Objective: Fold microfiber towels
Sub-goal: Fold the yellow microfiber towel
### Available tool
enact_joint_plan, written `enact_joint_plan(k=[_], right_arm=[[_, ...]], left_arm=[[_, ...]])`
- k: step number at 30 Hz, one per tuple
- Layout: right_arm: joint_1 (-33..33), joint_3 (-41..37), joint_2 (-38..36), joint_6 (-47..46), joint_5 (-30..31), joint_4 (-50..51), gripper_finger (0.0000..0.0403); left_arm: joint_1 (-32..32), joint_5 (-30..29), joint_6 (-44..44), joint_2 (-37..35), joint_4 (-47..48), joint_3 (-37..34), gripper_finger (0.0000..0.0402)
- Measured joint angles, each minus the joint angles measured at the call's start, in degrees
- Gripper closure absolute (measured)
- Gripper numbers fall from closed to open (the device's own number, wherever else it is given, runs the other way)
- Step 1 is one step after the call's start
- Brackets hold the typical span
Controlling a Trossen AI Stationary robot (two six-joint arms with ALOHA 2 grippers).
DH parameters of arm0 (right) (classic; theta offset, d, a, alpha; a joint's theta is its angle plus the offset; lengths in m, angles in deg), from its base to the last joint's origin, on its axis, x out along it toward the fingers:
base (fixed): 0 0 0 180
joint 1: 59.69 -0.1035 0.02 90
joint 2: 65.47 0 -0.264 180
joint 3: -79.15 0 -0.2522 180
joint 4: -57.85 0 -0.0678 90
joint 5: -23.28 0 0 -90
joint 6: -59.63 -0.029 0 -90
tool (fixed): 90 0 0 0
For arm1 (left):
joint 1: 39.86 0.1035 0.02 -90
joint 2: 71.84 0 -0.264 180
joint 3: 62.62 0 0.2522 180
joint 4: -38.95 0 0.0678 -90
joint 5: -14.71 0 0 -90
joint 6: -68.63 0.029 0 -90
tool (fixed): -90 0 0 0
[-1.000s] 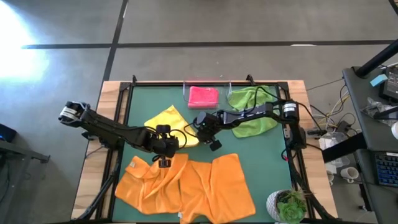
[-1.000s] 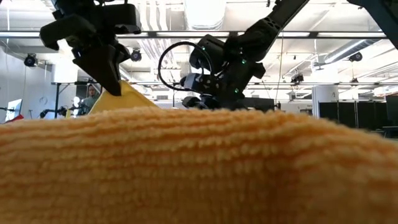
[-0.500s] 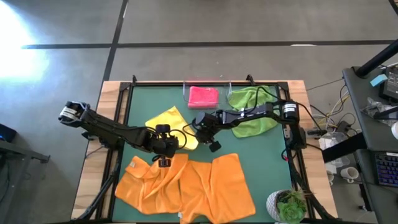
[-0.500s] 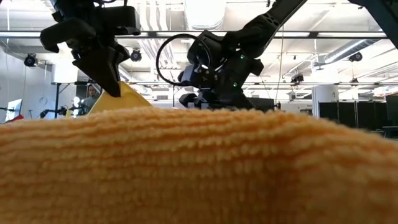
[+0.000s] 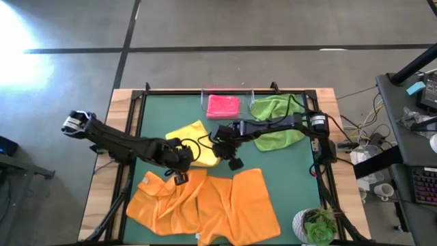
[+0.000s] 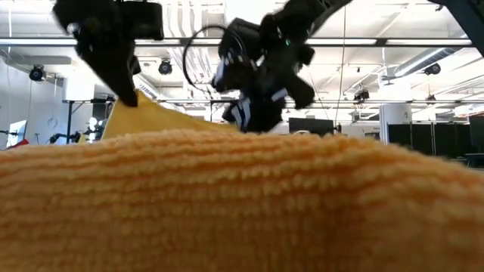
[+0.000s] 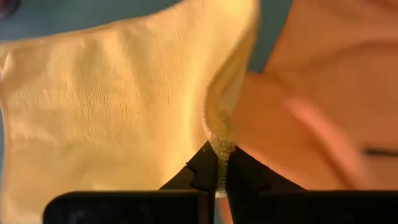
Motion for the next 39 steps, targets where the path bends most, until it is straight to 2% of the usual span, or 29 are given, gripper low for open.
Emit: enact_joint_plan(k=[4,12,15,20,28,31,37,39], right_arm=[[-0.3,6.3,-0.1,-4.2,0.3,7.0,0.0394],[-0.1,15.8,-0.1,-13.3,0.5,18.5,0.0394],[-0.2,17.1,-0.1,-16.1,2.1,18.4,0.0394],[0.9,16.6,0.9,-18.3,11.9,13.3,0.0394],[3.9,17.0,7.8,-20.7,14.1,6.1,0.0394],[4.2,18.4,10.2,-19.8,17.4,6.0,0.0394],[4.8,22.6,13.3,-18.9,19.1,6.2,0.0394],[4.8,23.5,13.7,-18.6,21.4,6.1,0.0394]], left_arm=[[-0.3,0.4,-4.3,-0.4,1.0,2.2,0.0393],[-0.3,0.4,-6.2,-0.4,10.9,7.9,0.04],[-0.3,0.3,-6.3,-0.5,13.4,8.2,0.04],[0.0,-5.8,-11.1,-0.3,18.9,7.0,0.04],[3.2,-10.4,-15.1,0.0,20.8,4.0,0.04],[4.8,-11.3,-15.2,0.0,20.4,2.3,0.04],[9.0,-12.9,-15.1,0.0,20.5,-0.5,0.04],[10.0,-13.0,-15.1,0.0,20.3,-1.6,0.04]])
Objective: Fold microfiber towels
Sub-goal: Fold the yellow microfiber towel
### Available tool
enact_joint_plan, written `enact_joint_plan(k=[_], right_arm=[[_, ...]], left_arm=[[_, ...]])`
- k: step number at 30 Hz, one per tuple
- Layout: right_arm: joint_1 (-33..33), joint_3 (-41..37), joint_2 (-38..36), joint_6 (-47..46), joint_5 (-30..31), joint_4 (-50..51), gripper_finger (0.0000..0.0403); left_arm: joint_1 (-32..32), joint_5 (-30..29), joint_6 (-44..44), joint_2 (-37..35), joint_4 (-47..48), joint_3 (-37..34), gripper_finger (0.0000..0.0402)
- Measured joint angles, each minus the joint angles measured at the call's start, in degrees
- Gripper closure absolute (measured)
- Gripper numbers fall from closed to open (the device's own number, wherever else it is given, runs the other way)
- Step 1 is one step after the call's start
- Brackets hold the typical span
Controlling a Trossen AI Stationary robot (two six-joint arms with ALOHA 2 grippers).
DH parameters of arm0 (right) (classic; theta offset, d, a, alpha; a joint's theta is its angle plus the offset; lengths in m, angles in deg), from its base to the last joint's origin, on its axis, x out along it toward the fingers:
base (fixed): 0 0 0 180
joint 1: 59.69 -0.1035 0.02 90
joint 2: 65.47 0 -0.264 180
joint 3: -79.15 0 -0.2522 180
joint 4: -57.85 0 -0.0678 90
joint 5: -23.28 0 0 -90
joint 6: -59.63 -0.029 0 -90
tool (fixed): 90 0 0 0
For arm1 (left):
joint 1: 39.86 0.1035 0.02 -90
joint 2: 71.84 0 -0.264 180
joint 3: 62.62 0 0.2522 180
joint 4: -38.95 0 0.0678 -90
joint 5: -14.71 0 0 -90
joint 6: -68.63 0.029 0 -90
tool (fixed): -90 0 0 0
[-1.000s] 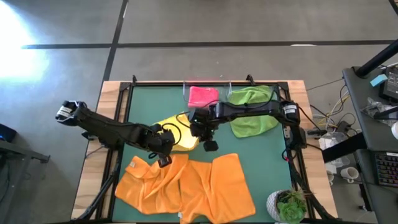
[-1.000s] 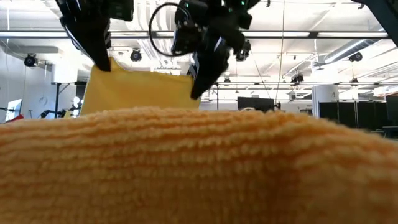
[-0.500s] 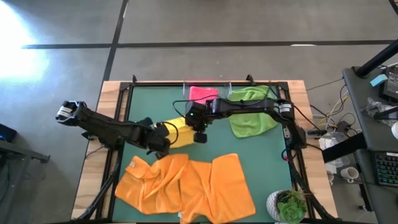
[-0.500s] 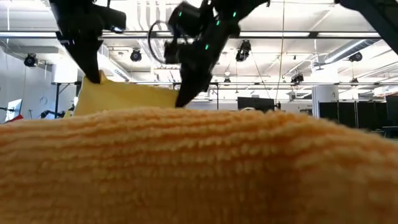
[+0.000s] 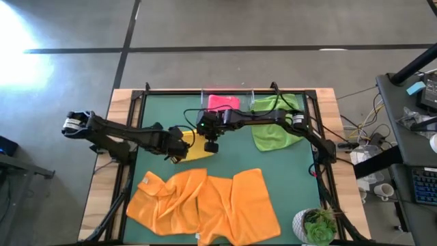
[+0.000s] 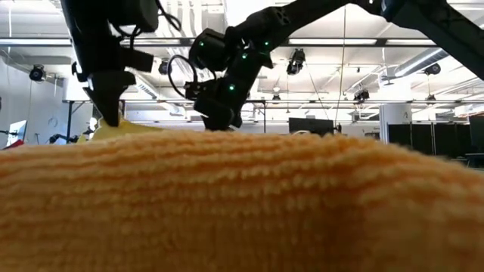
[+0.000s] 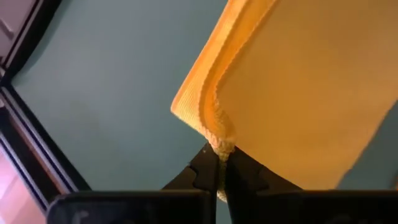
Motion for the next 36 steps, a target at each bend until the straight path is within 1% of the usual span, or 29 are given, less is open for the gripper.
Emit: enact_joint_plan(k=[2,9,15,21,23,27,29,31,34,36], right_arm=[[0.1,0.7,0.1,0.6,1.5,-0.1,0.0394],[0.6,1.0,0.3,-0.4,1.6,0.1,0.0394],[0.7,0.8,0.3,-1.6,1.9,0.8,0.0394],[0.7,0.8,0.3,-1.6,2.2,0.6,0.0394],[0.7,0.8,0.3,-1.6,3.5,0.5,0.0394],[0.7,0.8,0.3,-1.0,4.7,0.4,0.0382],[0.7,0.8,0.3,-1.0,4.7,0.4,0.037],[0.7,0.8,0.3,-1.6,4.7,0.4,0.0355],[0.7,0.8,0.3,-3.0,4.8,0.4,0.033],[0.7,0.8,0.3,-3.1,4.9,0.4,0.0314]], left_arm=[[0.8,0.0,0.1,0.0,0.0,-0.8,0.04],[2.6,-0.3,0.7,0.2,-1.4,-2.2,0.04],[3.6,-0.4,7.2,0.2,-6.4,-4.0,0.04],[4.5,-1.5,8.1,0.2,-7.4,-4.3,0.04],[4.8,-1.5,8.2,0.2,-7.4,-4.3,0.04],[5.4,-1.7,10.8,0.2,-7.4,-4.3,0.0399],[5.8,-1.7,12.1,0.2,-7.4,-4.3,0.0391],[6.2,-1.8,13.6,0.2,-7.4,-4.3,0.0375],[6.8,-2.3,16.3,0.2,-7.4,-4.4,0.0342],[7.1,-3.7,17.5,0.2,-7.4,-4.4,0.0317]])
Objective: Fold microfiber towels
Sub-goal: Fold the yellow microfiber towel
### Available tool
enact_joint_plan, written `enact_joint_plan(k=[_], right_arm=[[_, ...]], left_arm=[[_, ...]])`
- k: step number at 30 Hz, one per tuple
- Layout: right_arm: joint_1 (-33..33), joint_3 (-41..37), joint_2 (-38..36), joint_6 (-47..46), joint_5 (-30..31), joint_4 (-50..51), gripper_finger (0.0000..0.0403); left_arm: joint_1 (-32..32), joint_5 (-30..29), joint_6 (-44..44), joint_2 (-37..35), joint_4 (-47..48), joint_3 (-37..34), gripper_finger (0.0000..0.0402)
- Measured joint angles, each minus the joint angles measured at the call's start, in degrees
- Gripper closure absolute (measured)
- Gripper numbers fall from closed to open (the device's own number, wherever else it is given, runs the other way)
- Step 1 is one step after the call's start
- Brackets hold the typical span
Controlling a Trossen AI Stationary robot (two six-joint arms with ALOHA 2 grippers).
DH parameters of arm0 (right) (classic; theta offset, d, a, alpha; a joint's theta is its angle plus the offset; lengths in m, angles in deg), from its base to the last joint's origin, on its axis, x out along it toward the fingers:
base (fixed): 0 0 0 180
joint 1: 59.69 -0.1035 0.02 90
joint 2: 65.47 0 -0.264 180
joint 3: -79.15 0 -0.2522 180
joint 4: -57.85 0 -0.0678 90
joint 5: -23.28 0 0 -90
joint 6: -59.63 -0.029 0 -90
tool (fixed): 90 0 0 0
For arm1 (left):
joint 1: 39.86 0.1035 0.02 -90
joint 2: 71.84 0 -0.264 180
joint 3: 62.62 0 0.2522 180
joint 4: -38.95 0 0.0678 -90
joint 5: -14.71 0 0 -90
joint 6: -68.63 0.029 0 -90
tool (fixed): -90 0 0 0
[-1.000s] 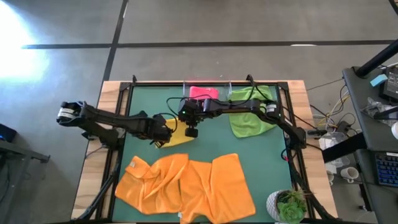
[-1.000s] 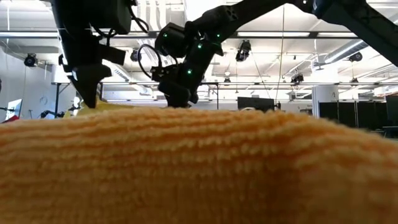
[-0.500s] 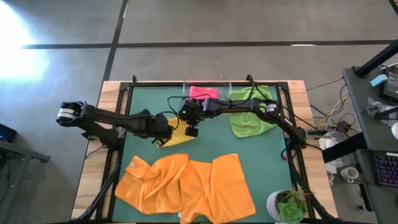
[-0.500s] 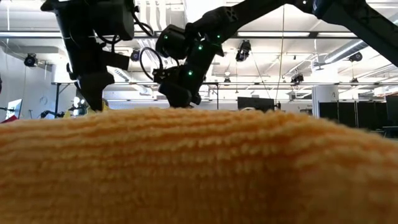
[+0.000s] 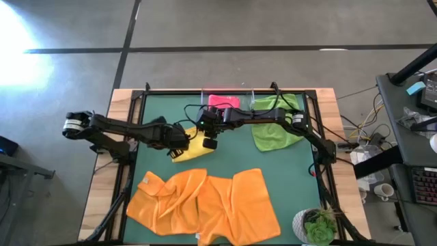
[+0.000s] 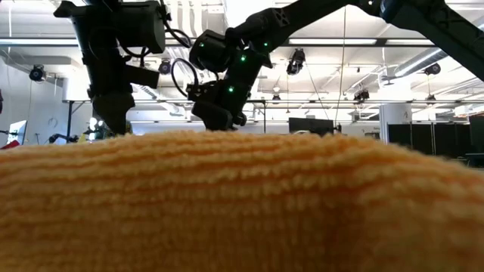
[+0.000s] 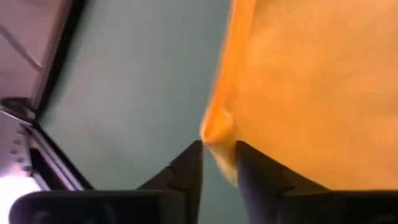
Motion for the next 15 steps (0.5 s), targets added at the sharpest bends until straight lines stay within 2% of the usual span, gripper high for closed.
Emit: enact_joint_plan(k=[4,7,15], right_arm=[[0.2,0.8,0.0,-0.1,0.0,1.9,0.0291],[0.3,3.3,-0.4,-0.5,-0.1,6.2,0.0283],[0.4,7.9,-3.4,2.6,-1.1,20.2,0.028]], left_arm=[[0.4,-3.7,2.6,0.0,0.6,0.3,0.0268],[0.6,-3.3,5.5,0.0,2.9,2.2,0.0245],[0.3,-2.0,9.8,-3.0,12.2,5.9,0.0233]])
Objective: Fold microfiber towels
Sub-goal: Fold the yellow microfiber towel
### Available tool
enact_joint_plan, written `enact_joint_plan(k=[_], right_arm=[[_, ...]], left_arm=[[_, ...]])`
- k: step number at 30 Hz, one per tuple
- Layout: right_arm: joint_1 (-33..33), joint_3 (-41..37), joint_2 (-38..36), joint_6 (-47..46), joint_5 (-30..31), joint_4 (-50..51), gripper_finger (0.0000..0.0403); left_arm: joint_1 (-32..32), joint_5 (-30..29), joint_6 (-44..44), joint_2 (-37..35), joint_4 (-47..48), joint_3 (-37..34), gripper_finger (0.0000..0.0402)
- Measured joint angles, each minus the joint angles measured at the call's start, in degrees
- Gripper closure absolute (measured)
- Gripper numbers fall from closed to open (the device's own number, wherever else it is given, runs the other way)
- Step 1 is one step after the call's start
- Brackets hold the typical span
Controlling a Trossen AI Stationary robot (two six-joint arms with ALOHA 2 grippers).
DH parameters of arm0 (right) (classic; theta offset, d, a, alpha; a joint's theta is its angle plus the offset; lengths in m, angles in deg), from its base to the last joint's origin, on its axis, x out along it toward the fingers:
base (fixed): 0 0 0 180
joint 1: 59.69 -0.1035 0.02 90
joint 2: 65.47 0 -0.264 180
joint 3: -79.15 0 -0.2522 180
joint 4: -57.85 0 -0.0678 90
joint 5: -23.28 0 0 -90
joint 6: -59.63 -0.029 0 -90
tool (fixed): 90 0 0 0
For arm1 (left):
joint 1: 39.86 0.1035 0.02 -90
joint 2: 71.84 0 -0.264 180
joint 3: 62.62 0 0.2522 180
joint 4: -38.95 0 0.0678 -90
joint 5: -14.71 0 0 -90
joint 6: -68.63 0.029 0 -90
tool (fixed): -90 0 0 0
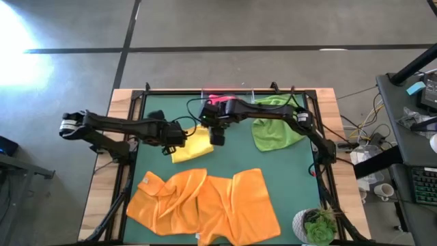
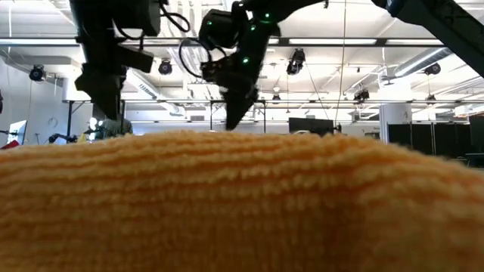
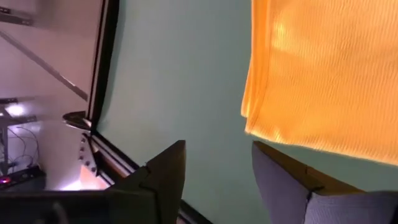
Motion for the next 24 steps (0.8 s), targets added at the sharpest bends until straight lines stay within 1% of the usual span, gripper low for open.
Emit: enact_joint_plan(k=[5,9,11,14,19,24], right_arm=[[0.0,-1.8,-0.8,-3.7,-4.5,8.5,0.0285],[-0.9,-5.4,-0.8,-6.1,-7.4,8.6,0.0291],[-1.8,-7.4,-0.9,-6.5,-7.8,8.6,0.0294],[-3.0,-9.9,-1.2,-7.4,-7.8,8.7,0.0299],[-4.8,-14.1,-3.4,-7.9,-7.8,8.3,0.0309],[-5.8,-19.7,-7.9,-9.3,-7.8,6.2,0.032]], left_arm=[[-0.5,2.9,-0.2,-6.4,-1.4,-2.6,0.0233],[-0.6,5.2,0.8,-12.7,-9.1,-6.1,0.0233],[-0.6,6.7,3.4,-15.7,-13.3,-8.4,0.0233],[-0.6,10.4,7.6,-19.2,-17.9,-11.9,0.0233],[-0.8,14.4,10.2,-21.9,-25.2,-16.4,0.0233],[-0.8,14.7,10.8,-21.2,-32.6,-19.7,0.0233]])
